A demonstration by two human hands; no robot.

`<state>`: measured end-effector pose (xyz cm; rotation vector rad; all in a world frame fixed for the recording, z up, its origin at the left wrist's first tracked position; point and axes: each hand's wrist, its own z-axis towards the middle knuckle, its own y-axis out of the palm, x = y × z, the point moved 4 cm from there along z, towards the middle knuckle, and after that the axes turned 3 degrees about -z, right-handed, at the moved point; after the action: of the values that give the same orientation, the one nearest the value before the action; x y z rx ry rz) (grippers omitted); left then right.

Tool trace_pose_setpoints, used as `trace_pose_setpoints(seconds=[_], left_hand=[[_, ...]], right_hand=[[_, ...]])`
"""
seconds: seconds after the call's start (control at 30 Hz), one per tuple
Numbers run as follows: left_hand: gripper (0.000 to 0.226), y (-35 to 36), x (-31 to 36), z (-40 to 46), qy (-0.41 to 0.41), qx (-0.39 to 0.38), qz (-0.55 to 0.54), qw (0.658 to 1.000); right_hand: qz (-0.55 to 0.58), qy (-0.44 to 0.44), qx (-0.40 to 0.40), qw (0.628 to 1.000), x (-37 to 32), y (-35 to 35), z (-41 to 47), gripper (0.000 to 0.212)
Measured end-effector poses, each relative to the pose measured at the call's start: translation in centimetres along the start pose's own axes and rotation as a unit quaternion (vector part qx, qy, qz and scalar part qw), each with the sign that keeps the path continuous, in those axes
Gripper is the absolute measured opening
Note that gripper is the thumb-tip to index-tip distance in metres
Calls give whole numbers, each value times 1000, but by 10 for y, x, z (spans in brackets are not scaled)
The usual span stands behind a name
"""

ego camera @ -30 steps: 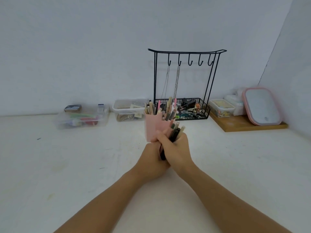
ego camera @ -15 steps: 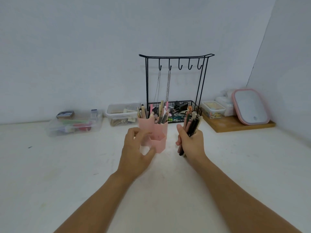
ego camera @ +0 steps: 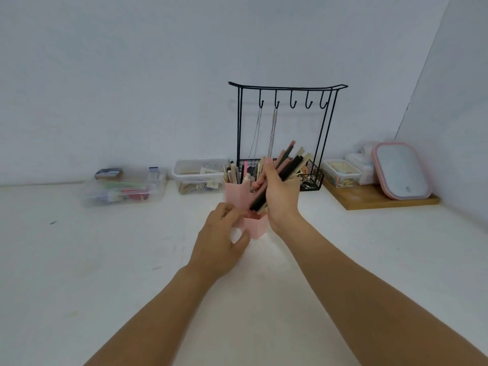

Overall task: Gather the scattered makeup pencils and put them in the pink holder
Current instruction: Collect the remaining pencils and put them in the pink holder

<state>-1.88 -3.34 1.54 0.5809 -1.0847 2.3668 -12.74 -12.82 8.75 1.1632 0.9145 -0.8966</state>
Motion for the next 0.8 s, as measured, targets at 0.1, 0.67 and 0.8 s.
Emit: trace_pose_setpoints(seconds=[0.1,0.67,0.8], left_hand=[[31,1,-2,0,-7,-2,6,1000],[22,1,-4,-1,-4,4,-23,1000],[28,2,-7,-1,-4,-1,-30,1000]], right_hand=[[-43,-8,10,999,17,1,-1,36],[-210,-32,8,977,44,-23,-8,14],[-266,-67,-31,961,43,-27,-4,24]])
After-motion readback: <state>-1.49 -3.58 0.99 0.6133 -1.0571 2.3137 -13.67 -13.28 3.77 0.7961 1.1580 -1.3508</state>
